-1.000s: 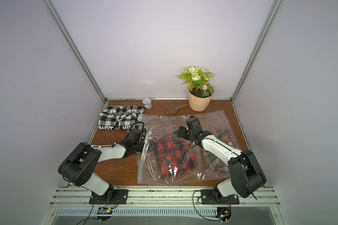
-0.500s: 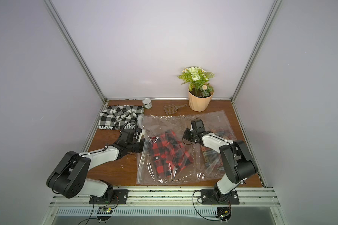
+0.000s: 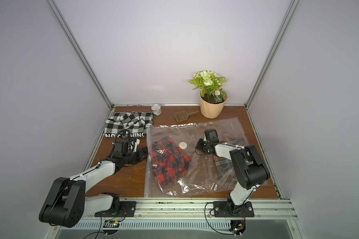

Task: Take the shirt out of the vacuum bag
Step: Take out the shirt from the vacuum bag.

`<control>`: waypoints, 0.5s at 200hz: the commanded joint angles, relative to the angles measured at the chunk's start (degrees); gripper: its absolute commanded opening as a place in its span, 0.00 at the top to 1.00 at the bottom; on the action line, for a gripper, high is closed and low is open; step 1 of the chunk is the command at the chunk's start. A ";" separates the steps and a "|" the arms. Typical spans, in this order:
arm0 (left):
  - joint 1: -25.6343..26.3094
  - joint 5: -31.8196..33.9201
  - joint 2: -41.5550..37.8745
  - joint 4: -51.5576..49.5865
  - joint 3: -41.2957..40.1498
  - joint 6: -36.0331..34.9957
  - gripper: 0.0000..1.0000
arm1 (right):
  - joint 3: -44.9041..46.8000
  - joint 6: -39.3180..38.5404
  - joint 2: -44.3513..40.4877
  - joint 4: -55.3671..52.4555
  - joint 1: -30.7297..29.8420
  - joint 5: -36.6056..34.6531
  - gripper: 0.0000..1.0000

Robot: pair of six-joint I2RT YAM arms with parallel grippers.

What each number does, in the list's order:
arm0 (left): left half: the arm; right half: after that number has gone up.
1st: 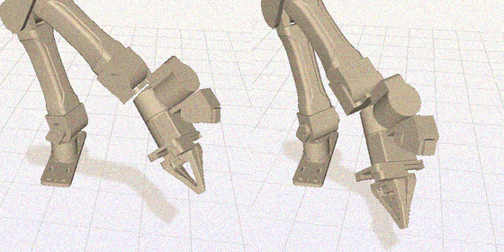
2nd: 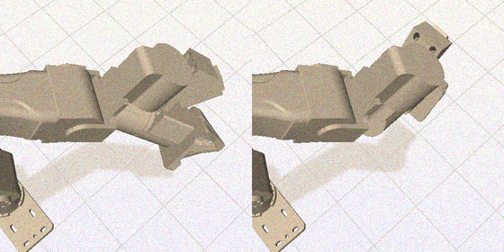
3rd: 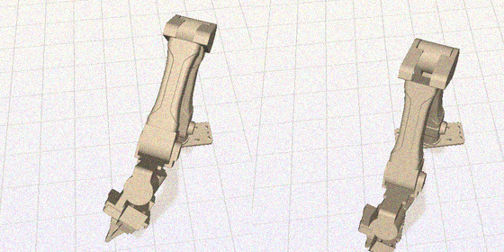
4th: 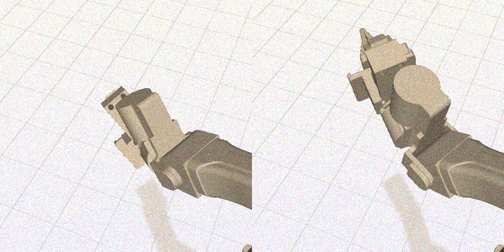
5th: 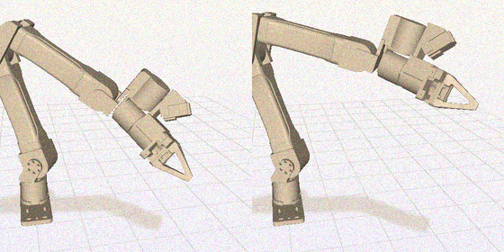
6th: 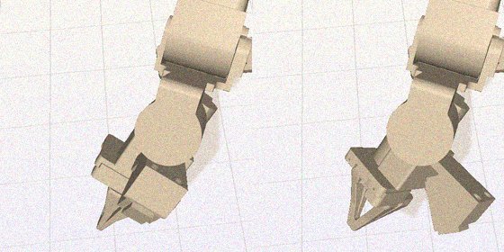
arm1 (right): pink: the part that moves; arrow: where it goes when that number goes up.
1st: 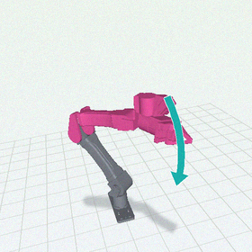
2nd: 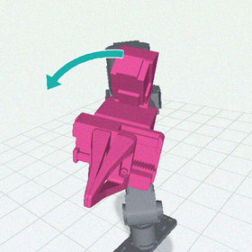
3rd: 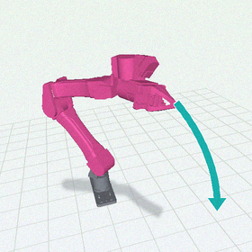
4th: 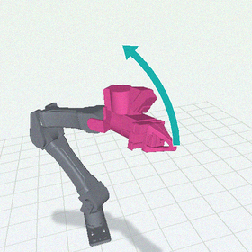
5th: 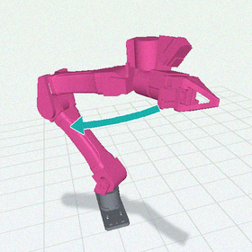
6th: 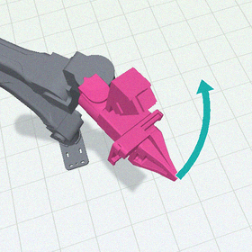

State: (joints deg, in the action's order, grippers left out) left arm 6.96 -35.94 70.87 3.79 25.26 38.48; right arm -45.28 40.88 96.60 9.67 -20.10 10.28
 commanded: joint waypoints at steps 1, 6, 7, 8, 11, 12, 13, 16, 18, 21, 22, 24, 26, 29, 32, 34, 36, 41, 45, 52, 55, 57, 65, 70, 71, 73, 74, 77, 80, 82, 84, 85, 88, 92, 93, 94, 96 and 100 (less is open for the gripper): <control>-2.18 -0.90 -1.97 -2.98 -0.26 -2.17 1.00 | 0.65 1.47 0.23 1.30 0.40 0.61 1.00; -2.70 -0.93 -2.40 -3.27 -0.39 -2.25 1.00 | 0.74 1.61 0.12 1.32 0.37 0.53 1.00; -2.81 -0.95 -2.45 -3.36 -0.43 -2.30 1.00 | 0.77 1.59 0.06 1.32 0.35 0.53 1.00; -2.91 -0.92 -2.51 -3.40 -0.49 -2.33 1.00 | 0.79 1.62 0.07 1.32 0.42 0.53 1.00; -3.33 -0.91 -2.73 -3.63 -0.62 -2.29 1.00 | 0.82 1.66 0.00 1.31 0.49 0.40 1.00; -3.48 -0.90 -2.78 -3.67 -0.68 -2.28 1.00 | 0.90 1.70 0.00 1.31 0.49 0.37 1.00; -3.68 -0.93 -2.86 -3.73 -0.66 -2.32 1.00 | 0.90 1.72 0.00 1.40 0.50 0.36 1.00; -4.09 -0.95 -3.07 -3.78 -0.82 -2.35 1.00 | 0.98 1.78 -0.10 1.40 0.56 0.31 1.00; -4.44 -0.99 -3.25 -3.79 -0.98 -2.33 1.00 | 1.02 1.78 -0.21 1.45 0.56 0.27 1.00; -4.92 -1.13 -3.51 -3.87 -1.14 -2.28 1.00 | 1.08 1.86 -0.32 1.47 0.66 0.19 1.00; -5.11 -1.14 -3.57 -3.87 -1.20 -2.27 1.00 | 1.12 1.84 -0.34 1.53 0.67 0.18 1.00; -5.40 -1.21 -3.75 -3.92 -1.31 -2.23 1.00 | 1.19 1.88 -0.40 1.54 0.67 0.18 1.00; -5.80 -1.23 -3.86 -4.02 -1.45 -2.19 1.00 | 1.16 1.84 -0.48 1.50 0.72 0.15 1.00; -6.26 -1.38 -4.10 -4.22 -1.61 -2.18 1.00 | 1.16 1.83 -0.53 1.49 0.83 0.17 1.00; -6.80 -1.46 -4.14 -4.31 -1.73 -2.18 1.00 | 1.23 1.90 -0.63 1.50 0.91 0.15 1.00; -7.14 -1.53 -4.27 -4.45 -1.82 -2.18 1.00 | 1.24 1.87 -0.67 1.49 0.91 0.19 1.00; -7.45 -1.62 -4.36 -4.64 -1.80 -2.25 1.00 | 1.24 1.84 -0.70 1.51 0.95 0.16 1.00; -8.41 -1.75 -4.68 -5.01 -1.96 -2.39 1.00 | 1.39 1.70 -0.93 1.50 1.02 0.09 1.00; -9.05 -1.85 -4.91 -5.44 -2.03 -2.48 1.00 | 1.33 1.68 -1.02 1.47 1.19 0.03 1.00; -9.86 -1.20 -5.48 -5.94 -2.08 -2.53 1.00 | 1.52 1.79 -1.08 1.54 1.51 0.04 1.00; -10.16 -0.74 -5.74 -6.25 -2.09 -2.37 1.00 | 1.61 1.82 -1.15 1.56 1.58 0.15 1.00; -10.35 -0.38 -5.92 -6.58 -2.00 -2.18 1.00 | 1.64 1.83 -1.15 1.64 1.63 0.21 1.00; -11.01 1.57 -6.59 -8.01 -1.65 -1.31 1.00 | 1.81 1.84 -1.15 1.84 1.93 0.49 1.00; -11.47 2.49 -7.00 -8.43 -1.60 -1.23 1.00 | 1.90 1.95 -1.15 1.99 2.07 0.57 1.00; -11.59 2.65 -7.07 -8.53 -1.56 -1.22 1.00 | 1.88 1.98 -1.15 2.00 2.07 0.59 1.00; -11.79 2.83 -7.22 -8.65 -1.62 -1.11 1.00 | 1.93 1.93 -1.24 2.01 2.19 0.61 1.00; -11.88 2.95 -7.32 -8.72 -1.66 -1.07 1.00 | 1.94 1.97 -1.24 2.02 2.18 0.61 1.00; -12.22 3.18 -7.61 -8.79 -1.74 -0.92 1.00 | 1.99 1.96 -1.30 2.09 2.25 0.60 1.00; -12.56 3.43 -7.79 -8.92 -1.80 -0.75 1.00 | 2.02 1.99 -1.25 2.17 2.32 0.61 1.00; -12.76 3.60 -7.97 -8.96 -1.79 -0.66 1.00 | 2.03 1.94 -1.26 2.19 2.34 0.68 1.00; -13.00 3.67 -8.12 -9.02 -1.90 -0.55 1.00 | 2.03 2.03 -1.26 2.24 2.34 0.70 1.00; -13.10 3.72 -8.21 -9.04 -1.93 -0.53 1.00 | 2.08 2.02 -1.29 2.26 2.39 0.70 1.00; -13.44 3.87 -8.43 -9.17 -1.95 -0.47 1.00 | 2.04 1.98 -1.24 2.29 2.48 0.78 1.00; -13.88 4.20 -8.82 -9.38 -1.96 -0.36 1.00 | 2.03 1.98 -1.16 2.36 2.55 0.86 1.00; -13.98 4.29 -8.91 -9.49 -1.96 -0.39 1.00 | 2.03 2.00 -1.15 2.36 2.58 0.87 1.00; -14.07 4.43 -9.04 -9.54 -2.01 -0.41 1.00 | 1.99 2.00 -1.15 2.37 2.59 0.83 1.00; -14.30 4.69 -9.18 -9.69 -1.98 -0.37 1.00 | 1.96 1.96 -1.15 2.37 2.58 0.91 1.00; -14.59 5.17 -9.56 -10.05 -1.98 -0.38 1.00 | 1.95 2.02 -1.08 2.37 2.69 0.96 1.00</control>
State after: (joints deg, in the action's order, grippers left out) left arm -4.73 -34.61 63.55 -3.79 23.27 37.50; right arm -44.18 42.06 96.75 12.45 -18.11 10.90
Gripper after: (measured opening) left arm 0.094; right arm 0.044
